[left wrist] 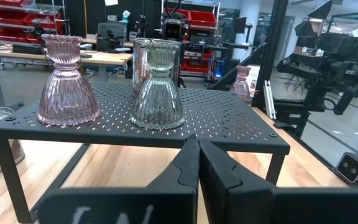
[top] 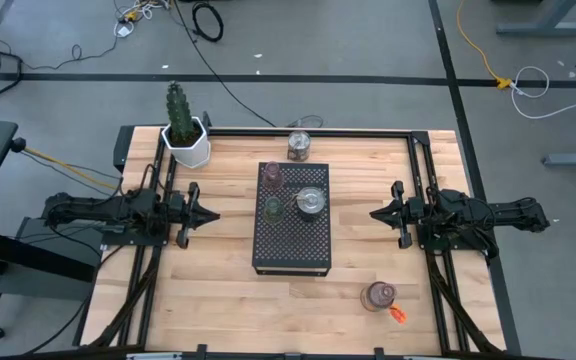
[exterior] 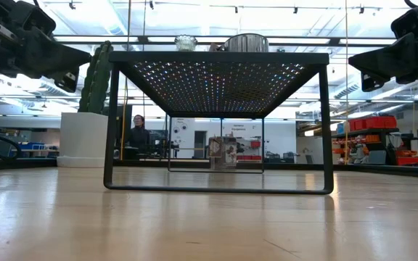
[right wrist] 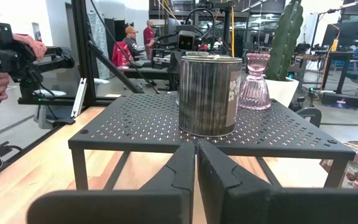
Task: Pick & Place candle stick holders
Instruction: Put the pink candle vase on the shelf
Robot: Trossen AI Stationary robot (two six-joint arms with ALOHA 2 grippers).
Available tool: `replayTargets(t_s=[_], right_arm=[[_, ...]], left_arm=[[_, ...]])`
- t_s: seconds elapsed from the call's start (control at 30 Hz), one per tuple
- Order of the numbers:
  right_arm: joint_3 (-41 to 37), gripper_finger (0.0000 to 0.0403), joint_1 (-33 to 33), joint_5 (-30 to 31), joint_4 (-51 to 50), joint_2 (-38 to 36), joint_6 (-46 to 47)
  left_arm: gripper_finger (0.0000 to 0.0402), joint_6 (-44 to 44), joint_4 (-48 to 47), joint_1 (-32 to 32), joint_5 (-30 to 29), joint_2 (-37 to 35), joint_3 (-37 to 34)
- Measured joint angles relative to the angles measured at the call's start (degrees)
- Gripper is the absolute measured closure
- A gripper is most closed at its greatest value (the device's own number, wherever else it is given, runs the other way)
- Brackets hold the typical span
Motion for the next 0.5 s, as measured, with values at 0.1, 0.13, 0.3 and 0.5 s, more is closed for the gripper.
replayTargets(t_s=[0.1,0.13,0.3,0.5], right_arm=[[-0.01,0.0380,0.00,0.00,-0.01,0.00,0.00],[0.00,0.0380,0.00,0.01,-0.01,0.01,0.00],[0.00,0.0380,0.00,0.01,-0.01,0.00,0.00],[0.00,0.0380,0.00,0.01,-0.01,0.01,0.00]], left_arm=[[0.0395,0.00,0.02,0.00,-0.02,0.00,0.00],[0.0396,0.00,0.02,0.00,-0.06,0.00,0.00],[0.0398,0.07,0.04,-0.02,-0.54,0.00,-0.02],[0.0399,0.04,0.07,-0.02,-0.66,0.00,0.00]])
